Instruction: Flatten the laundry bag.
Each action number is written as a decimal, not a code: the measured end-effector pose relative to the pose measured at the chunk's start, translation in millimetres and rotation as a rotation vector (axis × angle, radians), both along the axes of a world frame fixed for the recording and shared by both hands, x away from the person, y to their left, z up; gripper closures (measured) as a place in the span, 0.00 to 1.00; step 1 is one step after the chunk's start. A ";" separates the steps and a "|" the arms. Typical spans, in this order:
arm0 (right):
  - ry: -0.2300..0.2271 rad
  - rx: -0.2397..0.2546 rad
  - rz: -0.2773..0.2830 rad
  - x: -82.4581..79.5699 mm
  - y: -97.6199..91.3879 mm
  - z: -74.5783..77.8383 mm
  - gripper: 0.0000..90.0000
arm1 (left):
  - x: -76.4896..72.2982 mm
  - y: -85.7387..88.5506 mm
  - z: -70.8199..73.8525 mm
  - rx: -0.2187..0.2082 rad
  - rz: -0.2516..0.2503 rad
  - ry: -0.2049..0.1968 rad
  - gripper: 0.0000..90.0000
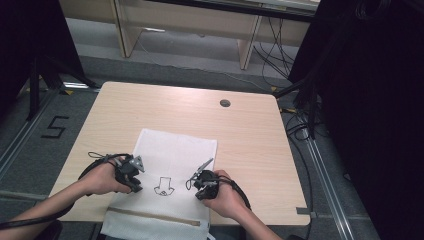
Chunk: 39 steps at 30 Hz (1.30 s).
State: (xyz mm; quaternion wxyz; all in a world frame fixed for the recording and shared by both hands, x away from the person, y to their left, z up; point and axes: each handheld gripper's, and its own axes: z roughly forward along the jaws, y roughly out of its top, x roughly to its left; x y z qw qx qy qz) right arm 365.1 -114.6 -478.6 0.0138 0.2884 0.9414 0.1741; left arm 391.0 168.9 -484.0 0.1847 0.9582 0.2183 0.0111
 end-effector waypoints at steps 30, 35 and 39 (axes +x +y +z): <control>-0.073 0.007 -0.224 57.4 -47.5 -3.6 0.99 | 38.9 -35.8 -10.1 -0.134 0.160 -0.171 0.77; -0.131 0.088 -0.230 58.5 -55.5 2.0 0.97 | 35.3 -35.9 -12.1 -0.149 0.175 -0.211 0.74; -0.120 0.103 -0.213 47.5 -60.9 17.7 0.98 | 29.9 -34.5 -12.8 -0.159 0.184 -0.199 0.74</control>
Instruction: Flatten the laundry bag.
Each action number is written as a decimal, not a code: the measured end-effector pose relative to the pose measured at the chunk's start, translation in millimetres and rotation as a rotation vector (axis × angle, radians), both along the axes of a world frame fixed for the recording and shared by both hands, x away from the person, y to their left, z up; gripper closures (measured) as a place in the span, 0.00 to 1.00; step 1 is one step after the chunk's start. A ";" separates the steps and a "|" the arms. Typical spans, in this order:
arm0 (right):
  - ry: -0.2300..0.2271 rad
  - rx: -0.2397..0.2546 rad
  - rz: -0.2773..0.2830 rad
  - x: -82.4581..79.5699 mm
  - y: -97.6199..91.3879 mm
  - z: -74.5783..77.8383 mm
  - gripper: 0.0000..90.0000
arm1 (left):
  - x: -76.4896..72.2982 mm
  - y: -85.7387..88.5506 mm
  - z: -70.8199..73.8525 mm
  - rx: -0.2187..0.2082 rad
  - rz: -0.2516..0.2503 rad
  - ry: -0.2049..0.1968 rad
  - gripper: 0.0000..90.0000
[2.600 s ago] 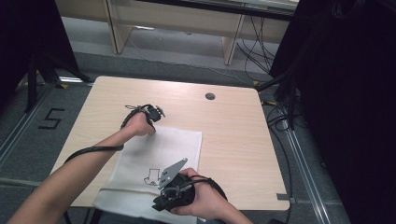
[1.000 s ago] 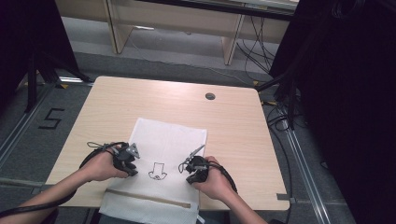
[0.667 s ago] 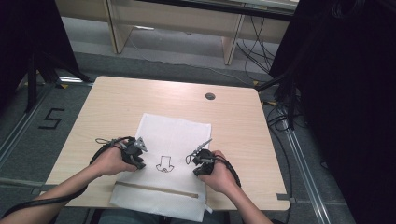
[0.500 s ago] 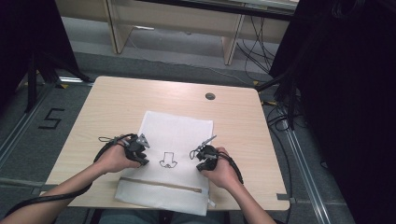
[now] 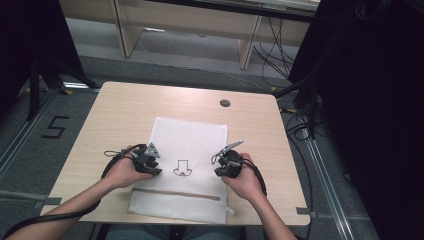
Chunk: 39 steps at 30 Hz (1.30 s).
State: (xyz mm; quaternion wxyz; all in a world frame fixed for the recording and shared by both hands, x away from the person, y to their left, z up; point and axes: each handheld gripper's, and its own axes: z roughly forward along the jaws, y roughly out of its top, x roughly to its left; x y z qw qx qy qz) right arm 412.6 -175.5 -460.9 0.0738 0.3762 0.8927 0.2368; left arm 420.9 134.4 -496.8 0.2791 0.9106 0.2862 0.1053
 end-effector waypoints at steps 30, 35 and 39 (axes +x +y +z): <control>-0.009 -0.021 -0.044 -11.5 -0.4 -9.7 0.93 | -4.5 -0.3 -1.8 -0.014 0.013 -0.048 0.68; -0.037 0.047 -0.119 -17.3 -22.3 1.0 0.82 | -3.2 -2.7 3.5 -0.111 0.012 -0.079 0.53; -0.022 0.056 -0.152 -17.7 -31.2 -0.6 0.77 | -5.0 -5.7 6.3 -0.154 0.003 -0.097 0.46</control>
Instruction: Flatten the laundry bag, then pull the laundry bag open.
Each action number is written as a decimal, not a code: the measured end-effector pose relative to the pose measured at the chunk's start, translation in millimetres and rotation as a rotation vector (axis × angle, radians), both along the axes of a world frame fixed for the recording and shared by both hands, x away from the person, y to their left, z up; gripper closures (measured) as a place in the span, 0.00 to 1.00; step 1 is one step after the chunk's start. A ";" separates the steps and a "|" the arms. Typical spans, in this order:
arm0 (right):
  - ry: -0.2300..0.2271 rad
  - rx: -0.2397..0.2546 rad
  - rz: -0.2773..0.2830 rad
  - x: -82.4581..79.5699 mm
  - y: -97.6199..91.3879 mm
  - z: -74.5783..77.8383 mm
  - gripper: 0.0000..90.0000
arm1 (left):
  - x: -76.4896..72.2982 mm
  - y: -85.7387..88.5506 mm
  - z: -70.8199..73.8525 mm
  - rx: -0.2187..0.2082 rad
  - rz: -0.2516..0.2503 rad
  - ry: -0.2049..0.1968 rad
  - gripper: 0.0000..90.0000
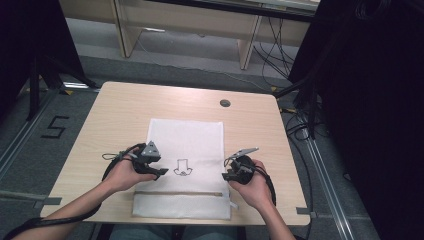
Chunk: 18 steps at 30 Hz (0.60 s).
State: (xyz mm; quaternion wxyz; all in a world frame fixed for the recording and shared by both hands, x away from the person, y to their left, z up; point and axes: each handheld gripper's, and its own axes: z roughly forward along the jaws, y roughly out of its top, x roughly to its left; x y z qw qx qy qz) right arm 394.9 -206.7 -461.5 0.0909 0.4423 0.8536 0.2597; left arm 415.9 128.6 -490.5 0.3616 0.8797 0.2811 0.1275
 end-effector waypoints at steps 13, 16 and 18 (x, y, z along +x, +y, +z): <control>-0.036 0.038 -0.018 -3.7 -14.4 0.6 0.77 | -1.2 -2.5 -2.3 -0.023 -0.017 0.005 0.45; -0.010 0.023 -0.011 -6.1 -13.9 3.1 0.81 | -4.4 -4.7 -2.0 -0.031 -0.026 0.009 0.45; 0.003 0.014 -0.002 -7.7 -12.5 5.2 0.87 | -4.1 -4.8 -0.2 -0.030 -0.044 -0.005 0.45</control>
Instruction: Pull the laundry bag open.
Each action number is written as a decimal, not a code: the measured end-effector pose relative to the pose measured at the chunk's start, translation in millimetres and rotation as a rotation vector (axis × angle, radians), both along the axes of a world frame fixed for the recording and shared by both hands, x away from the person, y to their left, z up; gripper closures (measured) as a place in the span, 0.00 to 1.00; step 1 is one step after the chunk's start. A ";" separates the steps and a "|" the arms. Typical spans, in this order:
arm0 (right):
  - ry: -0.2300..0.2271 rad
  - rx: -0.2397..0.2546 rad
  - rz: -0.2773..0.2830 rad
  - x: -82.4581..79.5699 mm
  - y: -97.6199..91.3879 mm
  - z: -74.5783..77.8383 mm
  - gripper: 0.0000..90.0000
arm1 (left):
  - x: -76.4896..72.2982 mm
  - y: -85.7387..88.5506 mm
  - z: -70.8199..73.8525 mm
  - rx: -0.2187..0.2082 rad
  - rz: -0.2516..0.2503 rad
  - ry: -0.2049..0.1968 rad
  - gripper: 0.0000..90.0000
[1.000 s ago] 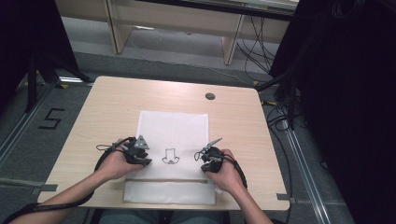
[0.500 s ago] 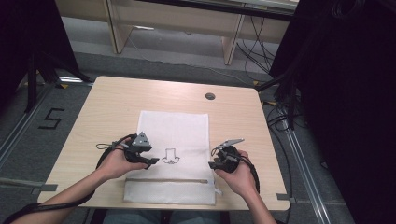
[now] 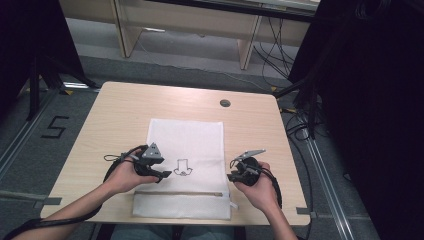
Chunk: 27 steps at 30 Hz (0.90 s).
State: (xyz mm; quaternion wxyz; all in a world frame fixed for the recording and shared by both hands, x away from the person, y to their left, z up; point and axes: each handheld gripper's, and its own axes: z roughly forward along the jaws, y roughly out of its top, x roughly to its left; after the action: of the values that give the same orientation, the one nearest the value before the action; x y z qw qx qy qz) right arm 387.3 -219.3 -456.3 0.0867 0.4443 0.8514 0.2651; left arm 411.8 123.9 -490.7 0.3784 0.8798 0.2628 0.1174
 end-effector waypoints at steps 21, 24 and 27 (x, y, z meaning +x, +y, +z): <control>0.134 -0.029 0.062 -22.7 13.5 0.1 1.00 | -8.6 -10.6 5.9 -0.075 -0.054 0.013 0.54; 0.159 -0.044 0.066 -21.4 15.2 -4.7 1.00 | -10.6 -17.9 8.2 -0.077 -0.089 0.013 0.55; 0.184 -0.051 0.073 -22.1 16.4 -7.3 1.00 | -10.7 -23.4 8.4 -0.099 -0.102 0.031 0.55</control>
State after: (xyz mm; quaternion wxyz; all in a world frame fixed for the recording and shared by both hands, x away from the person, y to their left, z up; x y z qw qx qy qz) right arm 365.2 -202.9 -463.6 0.0096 0.4333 0.8778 0.2041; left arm 401.1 100.4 -482.3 0.4228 0.8739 0.2289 0.0714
